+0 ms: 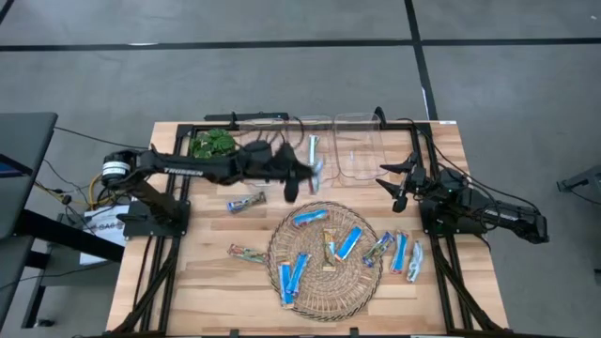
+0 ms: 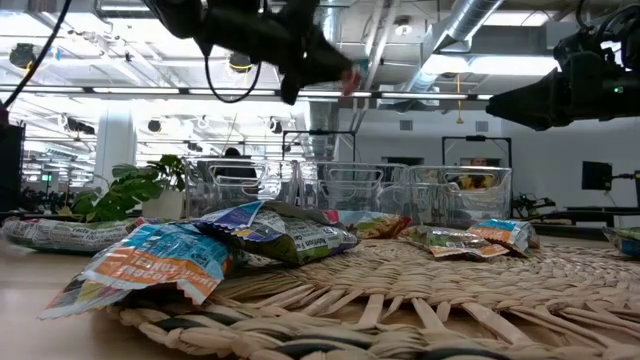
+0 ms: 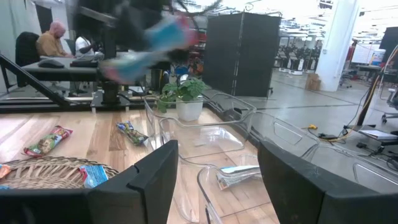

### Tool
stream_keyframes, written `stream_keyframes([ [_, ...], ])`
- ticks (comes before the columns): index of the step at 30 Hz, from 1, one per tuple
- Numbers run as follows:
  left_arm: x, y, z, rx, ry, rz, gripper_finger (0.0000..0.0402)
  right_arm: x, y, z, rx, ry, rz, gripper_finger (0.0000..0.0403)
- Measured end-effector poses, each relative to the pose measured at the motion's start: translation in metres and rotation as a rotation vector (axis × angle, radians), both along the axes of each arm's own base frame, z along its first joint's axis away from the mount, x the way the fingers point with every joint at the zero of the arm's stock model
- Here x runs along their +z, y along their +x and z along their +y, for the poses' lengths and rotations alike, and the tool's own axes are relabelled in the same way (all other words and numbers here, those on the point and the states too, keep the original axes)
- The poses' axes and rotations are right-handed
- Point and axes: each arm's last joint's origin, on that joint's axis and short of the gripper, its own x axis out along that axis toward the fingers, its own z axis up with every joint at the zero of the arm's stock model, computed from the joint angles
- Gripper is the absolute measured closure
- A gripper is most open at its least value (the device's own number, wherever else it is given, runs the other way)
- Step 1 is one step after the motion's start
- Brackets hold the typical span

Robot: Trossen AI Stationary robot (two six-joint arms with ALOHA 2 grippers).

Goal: Pick and place Granola Bars by type
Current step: Put the red granola bar into the left transparent bin

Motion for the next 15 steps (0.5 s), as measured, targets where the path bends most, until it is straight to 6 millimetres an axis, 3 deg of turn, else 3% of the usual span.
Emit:
stream_keyframes([
  [7,-0.012,-0.021,0.053,0.251,0.136,0.186,0.0343,0.0,0.0,0.0,0.0,0.0,0.0,0.0188],
  [15,-0.018,-0.049,0.075,0.408,0.183,0.615,0.0343,0.0,0.0,0.0,0.0,0.0,0.0,0.0188],
])
